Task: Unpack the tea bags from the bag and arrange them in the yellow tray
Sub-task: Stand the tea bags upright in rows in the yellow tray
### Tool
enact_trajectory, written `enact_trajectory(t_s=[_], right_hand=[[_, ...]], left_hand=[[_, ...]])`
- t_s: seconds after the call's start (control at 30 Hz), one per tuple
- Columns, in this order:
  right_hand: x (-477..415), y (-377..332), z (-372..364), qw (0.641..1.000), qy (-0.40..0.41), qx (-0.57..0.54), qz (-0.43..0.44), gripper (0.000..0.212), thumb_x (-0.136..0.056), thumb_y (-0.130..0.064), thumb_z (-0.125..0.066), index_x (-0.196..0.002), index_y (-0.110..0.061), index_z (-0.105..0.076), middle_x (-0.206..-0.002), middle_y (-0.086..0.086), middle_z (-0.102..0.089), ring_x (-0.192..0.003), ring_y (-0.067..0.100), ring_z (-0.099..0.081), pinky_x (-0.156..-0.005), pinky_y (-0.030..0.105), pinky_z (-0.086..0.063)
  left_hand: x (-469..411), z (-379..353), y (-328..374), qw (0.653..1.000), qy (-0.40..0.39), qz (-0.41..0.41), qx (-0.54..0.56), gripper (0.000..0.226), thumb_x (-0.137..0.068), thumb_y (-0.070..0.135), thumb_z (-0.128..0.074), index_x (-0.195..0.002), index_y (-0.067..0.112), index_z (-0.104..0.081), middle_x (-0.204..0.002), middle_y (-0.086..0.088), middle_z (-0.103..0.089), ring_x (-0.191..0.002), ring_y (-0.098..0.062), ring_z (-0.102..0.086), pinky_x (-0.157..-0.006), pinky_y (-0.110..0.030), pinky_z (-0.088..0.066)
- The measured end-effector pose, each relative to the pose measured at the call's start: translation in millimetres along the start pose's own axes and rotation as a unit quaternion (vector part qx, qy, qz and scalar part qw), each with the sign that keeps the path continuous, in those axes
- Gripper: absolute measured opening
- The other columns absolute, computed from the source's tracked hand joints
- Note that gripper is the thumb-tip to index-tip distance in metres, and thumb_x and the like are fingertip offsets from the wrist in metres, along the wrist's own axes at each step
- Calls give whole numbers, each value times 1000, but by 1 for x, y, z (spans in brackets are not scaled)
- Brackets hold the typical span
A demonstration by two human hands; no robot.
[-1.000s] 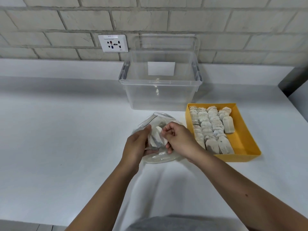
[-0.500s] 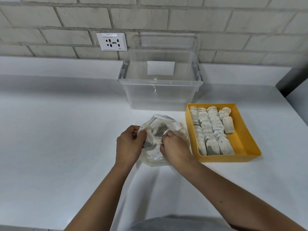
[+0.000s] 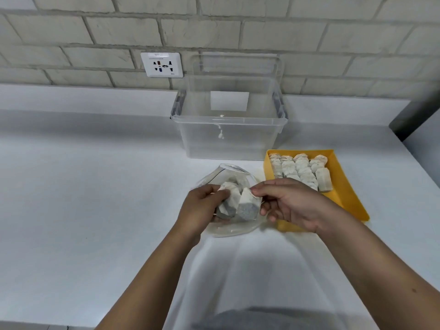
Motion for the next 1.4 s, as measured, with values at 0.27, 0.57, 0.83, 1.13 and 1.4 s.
enact_trajectory(t_s=[0.27,0.57,0.83,1.13,1.4], right_hand=[[15,19,35,999,27,-23,21,19,-84,-17,-73,-96,-4,-65,-70,10,-66,-59,18,-63,-55,28,-57],[55,17,139,919,210,272,193,8,-84,-27,-74,-86,-20,-69,-81,-7,-67,-72,12,-64,-74,27,-51],[21,21,210,815,201,524,146,12,-85,-37,-69,-91,-27,-72,-152,-7,-36,-145,20,-15,-112,38,-20],[-28,7,216,737,283,590,169,21,-90,-42,-61,-103,-29,-71,-159,-3,-24,-149,21,-4,-117,40,-13],[-47,10,220,703,301,622,167,22,-88,-46,-61,-101,-30,-70,-156,1,-31,-149,25,-8,-117,49,-7]], left_hand=[[13,-52,-1,999,-32,14,-13,16,-94,18,-65,-93,4,-70,-82,-11,-71,-70,-24,-71,-67,-38,-63],[5,-129,13,994,20,-74,-76,11,-92,18,-66,-89,9,-72,-74,-14,-69,-64,-27,-71,-68,-41,-63],[-14,-171,9,991,46,-91,-86,18,-93,26,-67,-105,14,-72,-80,-6,-73,-81,-24,-73,-70,-41,-64],[-30,-170,4,994,28,-70,-77,12,-93,27,-67,-99,18,-73,-88,-16,-74,-87,-30,-71,-72,-37,-60],[-35,-171,1,994,23,-67,-82,18,-90,35,-70,-101,22,-73,-81,-10,-75,-90,-30,-71,-93,-54,-54]])
Point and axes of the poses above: each hand's wrist, its own x-axis away from the middle knuckle, its own z-axis out of the back of the hand, y = z × x, the point moved 4 cm from there along -x, towards the middle knuckle
